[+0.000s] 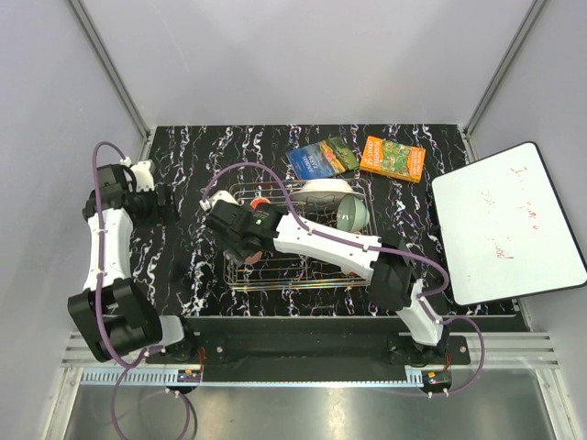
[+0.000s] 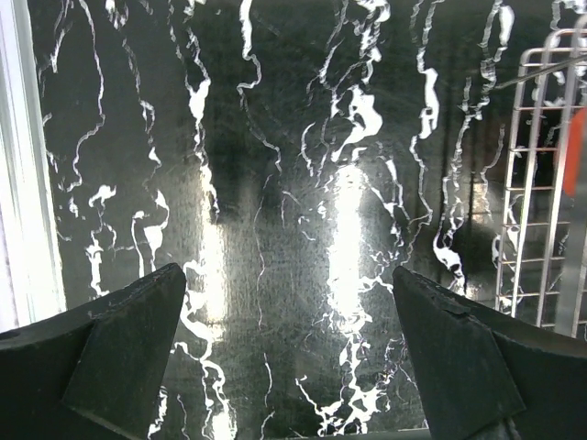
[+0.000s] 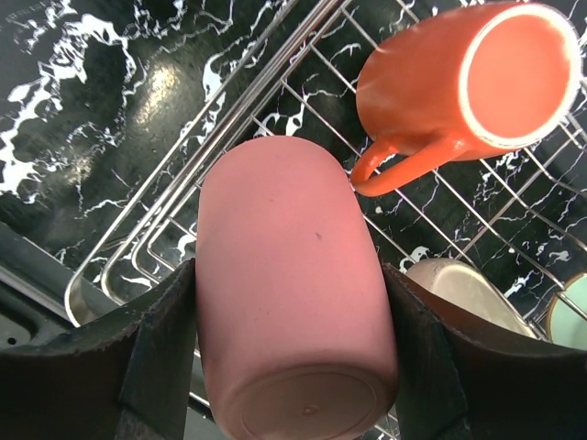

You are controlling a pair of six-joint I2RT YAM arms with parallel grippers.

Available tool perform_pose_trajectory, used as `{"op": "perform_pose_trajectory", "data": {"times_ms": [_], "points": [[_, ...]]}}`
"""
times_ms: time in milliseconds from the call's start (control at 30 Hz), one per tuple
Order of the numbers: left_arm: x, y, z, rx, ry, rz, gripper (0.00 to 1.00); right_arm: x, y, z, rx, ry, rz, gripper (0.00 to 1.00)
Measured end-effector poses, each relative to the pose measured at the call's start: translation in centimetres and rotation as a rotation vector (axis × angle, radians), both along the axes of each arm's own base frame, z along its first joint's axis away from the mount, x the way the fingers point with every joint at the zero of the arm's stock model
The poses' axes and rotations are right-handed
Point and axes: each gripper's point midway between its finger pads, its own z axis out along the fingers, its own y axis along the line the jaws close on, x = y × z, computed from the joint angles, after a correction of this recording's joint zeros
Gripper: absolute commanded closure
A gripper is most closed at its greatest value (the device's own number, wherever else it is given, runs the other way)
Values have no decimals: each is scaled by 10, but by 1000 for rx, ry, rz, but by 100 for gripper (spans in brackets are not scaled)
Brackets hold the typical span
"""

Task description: Load the mixed dishes into the dish rack

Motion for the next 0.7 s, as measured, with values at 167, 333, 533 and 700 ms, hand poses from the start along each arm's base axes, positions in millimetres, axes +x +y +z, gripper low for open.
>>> {"op": "perform_pose_trajectory", "data": {"times_ms": [167,333,533,700], "points": [[1,1,-8,-9,28,15,1,-2,-4,-11,-30,12,-1,100],[1,1,-8,-10,27,14,1,-4,-10,-30,-75,30,-1,100],[1,1,-7,-10,25,14,1,-6,-14,-60,-140,56,0,100],[1,-2,-1,-15,4,8,1,-6,-14,-68,-154,61,0,100]]}}
